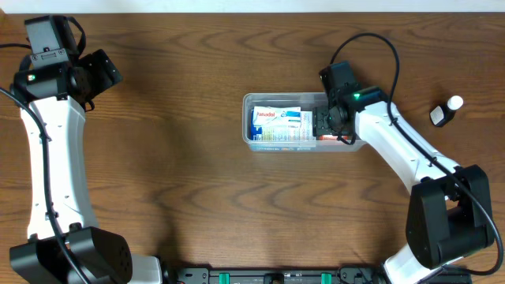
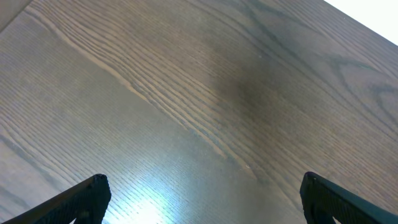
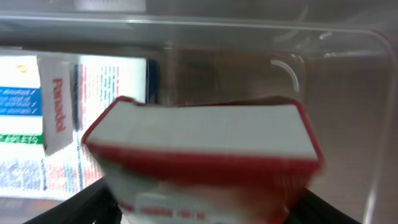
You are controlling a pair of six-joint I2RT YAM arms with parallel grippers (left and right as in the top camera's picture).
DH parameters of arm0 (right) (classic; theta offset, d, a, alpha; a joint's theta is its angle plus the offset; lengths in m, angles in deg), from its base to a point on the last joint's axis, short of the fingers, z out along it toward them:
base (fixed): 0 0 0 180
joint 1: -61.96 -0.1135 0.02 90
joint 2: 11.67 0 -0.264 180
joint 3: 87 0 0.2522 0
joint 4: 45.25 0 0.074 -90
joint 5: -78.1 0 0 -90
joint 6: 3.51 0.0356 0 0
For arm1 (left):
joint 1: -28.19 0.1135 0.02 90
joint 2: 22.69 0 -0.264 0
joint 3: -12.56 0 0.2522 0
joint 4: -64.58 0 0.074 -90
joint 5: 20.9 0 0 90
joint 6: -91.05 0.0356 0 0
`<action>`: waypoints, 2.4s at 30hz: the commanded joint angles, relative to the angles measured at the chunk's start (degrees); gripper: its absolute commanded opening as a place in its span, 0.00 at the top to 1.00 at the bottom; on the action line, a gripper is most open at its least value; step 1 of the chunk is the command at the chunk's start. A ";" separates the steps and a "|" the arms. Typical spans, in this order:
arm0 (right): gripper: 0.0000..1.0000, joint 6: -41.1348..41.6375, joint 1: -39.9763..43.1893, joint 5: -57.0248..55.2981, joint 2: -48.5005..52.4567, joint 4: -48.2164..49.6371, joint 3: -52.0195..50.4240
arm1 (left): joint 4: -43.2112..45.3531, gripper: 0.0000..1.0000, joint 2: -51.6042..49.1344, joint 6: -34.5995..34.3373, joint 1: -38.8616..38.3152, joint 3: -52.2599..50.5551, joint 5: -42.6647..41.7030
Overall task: Pack container
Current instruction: 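Carry the red box over the container's right end and lower it, then release the red box and push it flat with the right gripper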
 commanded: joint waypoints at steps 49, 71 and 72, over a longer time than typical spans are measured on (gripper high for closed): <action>0.99 -19.34 9.92 0.92 -1.99 -2.86 0.55 | -0.15 0.02 -0.07 0.33 0.17 0.22 0.90; 0.99 -19.21 9.88 1.03 4.20 -1.36 0.13 | -0.15 0.02 -0.07 0.33 0.17 0.22 0.90; 0.99 -19.21 9.86 1.05 4.20 -1.36 0.13 | -0.15 0.02 -0.07 0.33 0.17 0.22 0.90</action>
